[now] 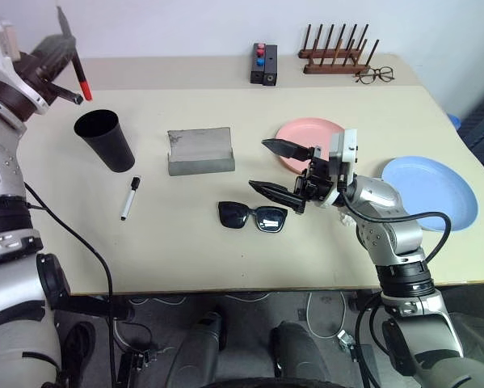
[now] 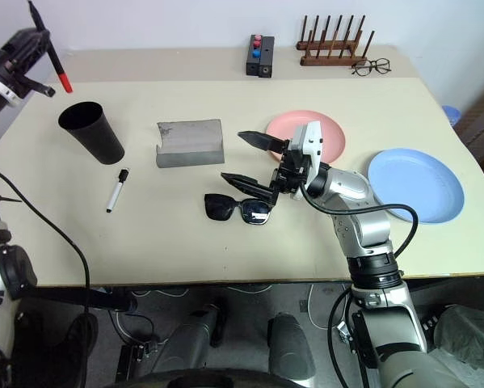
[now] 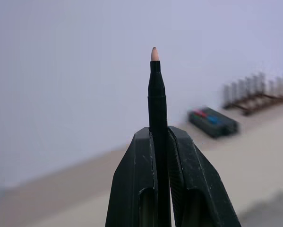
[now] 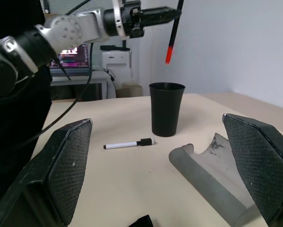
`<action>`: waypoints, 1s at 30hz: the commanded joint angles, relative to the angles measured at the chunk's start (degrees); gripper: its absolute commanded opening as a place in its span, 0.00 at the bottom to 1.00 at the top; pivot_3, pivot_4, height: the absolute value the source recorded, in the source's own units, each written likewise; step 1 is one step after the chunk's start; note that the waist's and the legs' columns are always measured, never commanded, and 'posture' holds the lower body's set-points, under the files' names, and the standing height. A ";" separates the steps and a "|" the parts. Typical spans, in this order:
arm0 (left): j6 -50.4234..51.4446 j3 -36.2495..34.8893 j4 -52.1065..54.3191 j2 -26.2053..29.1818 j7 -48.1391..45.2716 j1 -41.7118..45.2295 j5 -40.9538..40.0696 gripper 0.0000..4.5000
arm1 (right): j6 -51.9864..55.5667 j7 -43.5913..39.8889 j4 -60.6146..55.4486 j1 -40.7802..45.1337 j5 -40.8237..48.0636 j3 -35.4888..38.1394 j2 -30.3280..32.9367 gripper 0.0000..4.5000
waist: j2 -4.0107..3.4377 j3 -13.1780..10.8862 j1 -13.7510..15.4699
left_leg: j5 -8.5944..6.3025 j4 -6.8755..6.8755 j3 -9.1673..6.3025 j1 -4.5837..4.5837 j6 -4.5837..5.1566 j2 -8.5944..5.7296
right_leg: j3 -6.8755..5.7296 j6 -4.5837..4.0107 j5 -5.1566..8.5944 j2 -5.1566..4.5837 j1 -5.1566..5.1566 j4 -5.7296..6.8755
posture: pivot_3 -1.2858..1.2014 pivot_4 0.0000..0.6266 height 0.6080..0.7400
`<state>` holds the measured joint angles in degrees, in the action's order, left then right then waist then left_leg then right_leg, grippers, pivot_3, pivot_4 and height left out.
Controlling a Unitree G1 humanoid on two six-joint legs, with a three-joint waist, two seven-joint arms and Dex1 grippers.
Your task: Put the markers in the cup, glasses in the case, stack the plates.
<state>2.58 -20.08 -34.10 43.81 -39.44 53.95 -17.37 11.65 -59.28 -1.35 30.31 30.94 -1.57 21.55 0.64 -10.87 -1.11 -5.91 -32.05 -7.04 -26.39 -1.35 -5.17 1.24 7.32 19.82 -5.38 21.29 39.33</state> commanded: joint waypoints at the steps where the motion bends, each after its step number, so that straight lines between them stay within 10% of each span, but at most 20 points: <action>1: -11.97 -1.82 -9.97 0.11 3.25 3.64 1.81 0.01 | -0.81 0.53 -1.03 1.38 0.18 1.00 -0.32 1.00 | 0.00 0.00 0.00 | 0.00 -0.01 0.00 0.00 0.00 0.00 | 0.00 0.00 0.00 0.00 0.00 0.00 | 0.52 0.24 1.00; 20: -19.18 -4.25 -22.58 -5.43 -2.54 -1.22 -3.49 0.01 | -1.49 1.56 -2.13 -0.53 -1.49 0.64 0.79 1.00 | 0.05 -0.02 -0.24 | 0.01 -0.07 -0.03 -0.02 0.01 0.00 | -0.02 0.04 -0.02 0.04 -0.03 0.09 | 0.52 0.24 1.00; 30: -15.17 -3.29 -18.50 -5.63 -2.74 -2.20 -3.88 0.99 | -1.81 1.34 -1.65 -0.42 -2.38 0.41 0.50 1.00 | 0.05 -0.01 -0.13 | 0.01 -0.09 -0.03 -0.02 0.01 0.00 | -0.02 0.04 -0.02 0.04 -0.04 0.10 | 0.52 0.24 1.00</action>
<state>-13.58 -23.33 -55.93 37.52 -41.88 51.43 -20.69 10.85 -57.75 -1.97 29.46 28.34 -1.63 21.95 0.69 -10.88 -1.23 -5.89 -32.14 -7.08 -26.41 -1.34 -5.17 1.22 7.36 19.80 -5.34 21.25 39.43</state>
